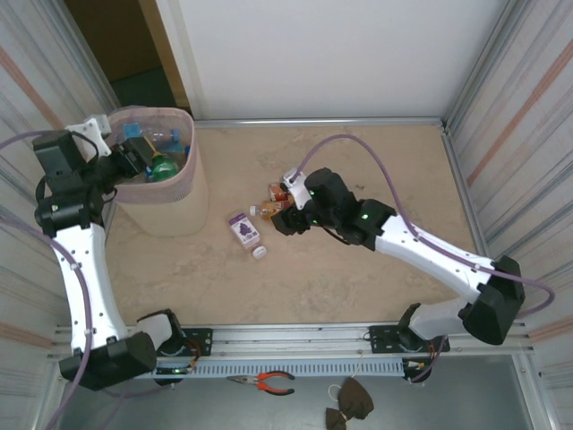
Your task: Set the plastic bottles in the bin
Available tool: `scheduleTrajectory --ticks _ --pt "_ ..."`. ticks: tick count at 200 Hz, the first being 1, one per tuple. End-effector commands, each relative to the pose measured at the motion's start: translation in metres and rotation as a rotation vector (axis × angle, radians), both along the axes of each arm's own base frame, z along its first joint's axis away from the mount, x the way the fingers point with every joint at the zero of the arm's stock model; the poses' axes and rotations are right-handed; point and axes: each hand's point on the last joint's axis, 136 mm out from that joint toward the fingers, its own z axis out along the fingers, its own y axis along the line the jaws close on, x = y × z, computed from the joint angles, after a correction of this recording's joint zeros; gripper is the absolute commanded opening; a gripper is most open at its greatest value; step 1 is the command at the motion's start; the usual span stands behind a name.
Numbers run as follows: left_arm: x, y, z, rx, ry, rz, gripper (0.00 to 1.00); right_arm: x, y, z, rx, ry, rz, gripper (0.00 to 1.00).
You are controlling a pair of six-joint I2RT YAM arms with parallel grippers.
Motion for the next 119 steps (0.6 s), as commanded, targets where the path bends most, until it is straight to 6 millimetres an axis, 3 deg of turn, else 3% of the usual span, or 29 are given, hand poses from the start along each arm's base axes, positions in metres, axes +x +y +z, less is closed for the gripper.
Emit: scheduleTrajectory --ticks 1,51,119 --pt "-0.02 -0.011 0.003 -0.004 -0.037 -0.037 0.45 0.007 0.011 -0.006 -0.008 0.072 -0.078 0.63" --pt "-0.044 -0.024 -0.012 -0.054 -0.024 -0.055 0.44 0.012 0.037 -0.061 -0.169 0.247 -0.101 0.62" --pt "-0.056 -0.029 -0.03 -0.091 0.005 -0.052 0.45 0.011 0.079 -0.127 -0.349 0.276 -0.076 0.7"
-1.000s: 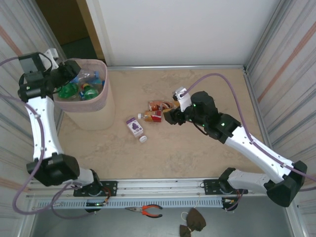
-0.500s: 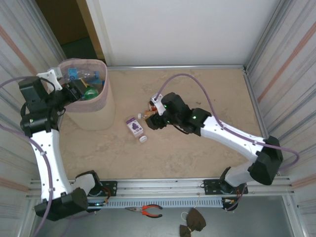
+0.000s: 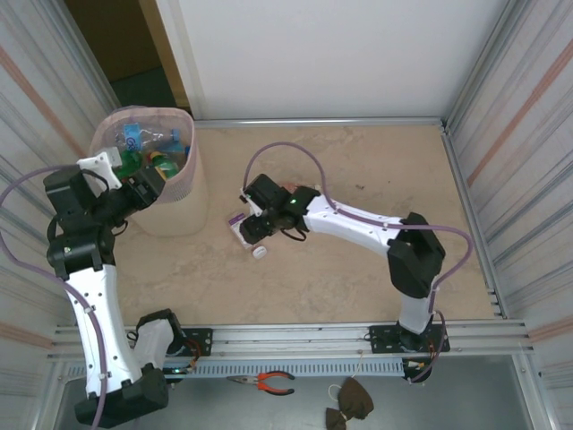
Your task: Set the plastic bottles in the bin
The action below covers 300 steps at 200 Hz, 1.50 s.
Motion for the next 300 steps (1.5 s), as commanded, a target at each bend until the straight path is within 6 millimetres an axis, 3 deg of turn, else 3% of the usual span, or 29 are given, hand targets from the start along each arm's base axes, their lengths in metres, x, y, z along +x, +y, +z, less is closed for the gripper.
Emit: scheduleTrajectory --ticks 1,46,79,136,176,205,226,267,300 --pt "-0.006 -0.004 -0.002 -0.033 0.001 -0.012 0.44 0.0 0.007 -0.017 -0.083 -0.006 -0.015 0.7" --pt "-0.01 -0.009 -0.001 -0.047 -0.004 -0.029 0.45 0.005 0.028 -0.054 -0.17 -0.02 0.003 0.79" --pt "-0.012 -0.011 -0.003 -0.058 -0.001 -0.042 0.45 0.018 0.028 -0.071 -0.23 -0.054 -0.049 0.85" --pt "-0.014 -0.014 -0.004 -0.067 -0.002 -0.052 0.44 0.024 0.026 -0.092 -0.253 -0.034 -0.076 0.84" --pt "-0.014 -0.014 -0.002 -0.07 -0.006 -0.055 0.44 0.023 0.027 -0.105 -0.251 -0.003 -0.075 0.77" --pt "-0.014 -0.015 0.0 -0.081 -0.013 -0.058 0.44 0.024 0.024 -0.094 -0.233 -0.018 -0.085 0.66" --pt "-0.013 -0.018 0.004 -0.096 -0.031 -0.079 0.44 0.023 0.021 -0.073 -0.194 -0.039 -0.094 0.61" --pt "-0.01 -0.029 0.016 -0.128 -0.066 -0.116 0.5 0.02 0.009 -0.005 0.027 -0.082 -0.117 0.6" --pt "-0.004 -0.053 0.019 -0.117 -0.061 -0.168 0.57 0.023 -0.012 0.059 0.233 -0.141 -0.149 0.6"
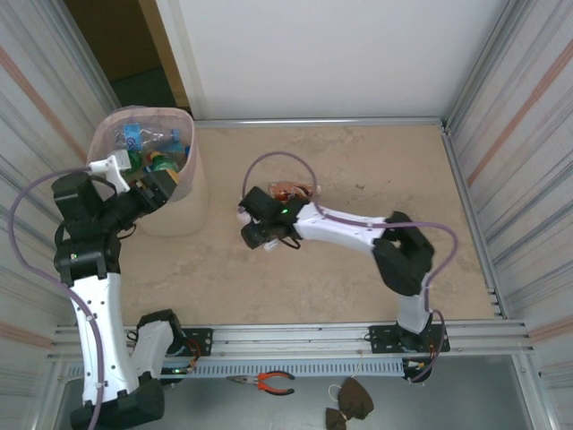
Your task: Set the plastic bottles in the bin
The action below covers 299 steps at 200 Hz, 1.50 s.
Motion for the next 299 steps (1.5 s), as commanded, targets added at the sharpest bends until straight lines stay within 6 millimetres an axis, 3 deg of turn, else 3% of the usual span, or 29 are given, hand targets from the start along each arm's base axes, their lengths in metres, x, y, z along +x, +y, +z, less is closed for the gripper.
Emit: scheduleTrajectory --ticks 1,47,99,129,171,208,235,250,270,299 --pt "0.005 -0.016 0.01 -0.002 -0.029 -0.033 0.57 0.011 0.0 0.075 0.243 -0.095 -0.034 0.6" --pt "0.015 -0.074 0.01 0.058 -0.02 -0.16 0.66 0.012 -0.027 0.144 0.401 -0.228 -0.043 0.61" --pt "0.035 -0.13 -0.002 0.096 0.038 -0.196 0.78 0.009 -0.042 0.177 0.441 -0.299 -0.034 0.63" --pt "0.045 -0.148 -0.016 0.149 0.085 -0.189 0.78 0.003 -0.045 0.185 0.459 -0.311 -0.017 0.63" --pt "0.053 -0.165 -0.019 0.142 0.102 -0.213 0.77 -0.004 -0.05 0.197 0.495 -0.326 -0.001 0.64" --pt "0.052 -0.176 -0.013 0.108 0.088 -0.247 0.55 -0.005 -0.054 0.2 0.496 -0.337 -0.006 0.64" --pt "0.051 -0.178 -0.009 0.095 0.08 -0.254 0.47 -0.005 -0.054 0.2 0.497 -0.338 -0.007 0.64" --pt "0.051 -0.179 -0.007 0.085 0.073 -0.26 0.47 -0.006 -0.055 0.201 0.499 -0.339 -0.008 0.64" --pt "0.051 -0.183 -0.007 0.073 0.079 -0.276 0.56 -0.005 -0.055 0.204 0.505 -0.346 -0.008 0.64" --pt "0.053 -0.188 -0.013 0.068 0.097 -0.29 0.53 -0.006 -0.055 0.207 0.511 -0.352 -0.004 0.64"
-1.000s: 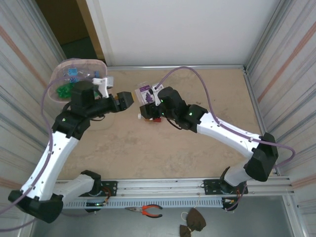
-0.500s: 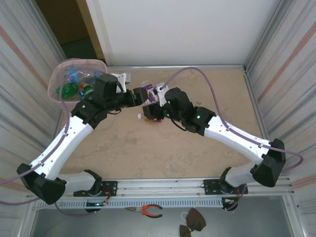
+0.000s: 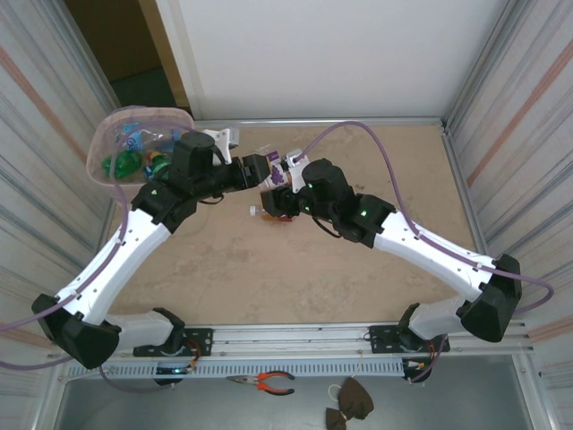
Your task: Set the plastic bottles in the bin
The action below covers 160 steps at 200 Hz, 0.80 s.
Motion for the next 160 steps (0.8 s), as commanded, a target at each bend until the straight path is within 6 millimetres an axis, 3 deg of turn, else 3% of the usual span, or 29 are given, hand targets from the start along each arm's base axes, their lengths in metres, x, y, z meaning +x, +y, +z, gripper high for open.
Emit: scheduleTrajectory --ticks 1,29,62,95,119,160 --pt "0.001 -0.01 0.015 -0.04 -0.026 -0.029 0.53 -0.001 -0.004 0.023 0.046 -0.055 0.007 0.64" --pt "0.002 -0.012 0.013 -0.04 -0.026 -0.037 0.5 -0.002 -0.004 0.026 0.051 -0.06 0.01 0.64" --pt "0.003 -0.008 0.019 -0.019 -0.057 -0.029 0.39 -0.002 -0.007 0.027 0.047 -0.062 0.003 0.65" --pt "0.005 0.01 0.029 0.057 -0.1 0.014 0.37 -0.003 -0.01 0.03 0.038 -0.058 0.0 0.79" --pt "0.011 0.036 0.04 0.101 -0.121 0.059 0.36 -0.005 -0.017 0.033 0.031 -0.063 -0.012 0.83" --pt "0.023 0.114 0.066 0.195 -0.145 0.213 0.34 -0.008 -0.035 0.04 0.032 -0.081 -0.047 0.84"
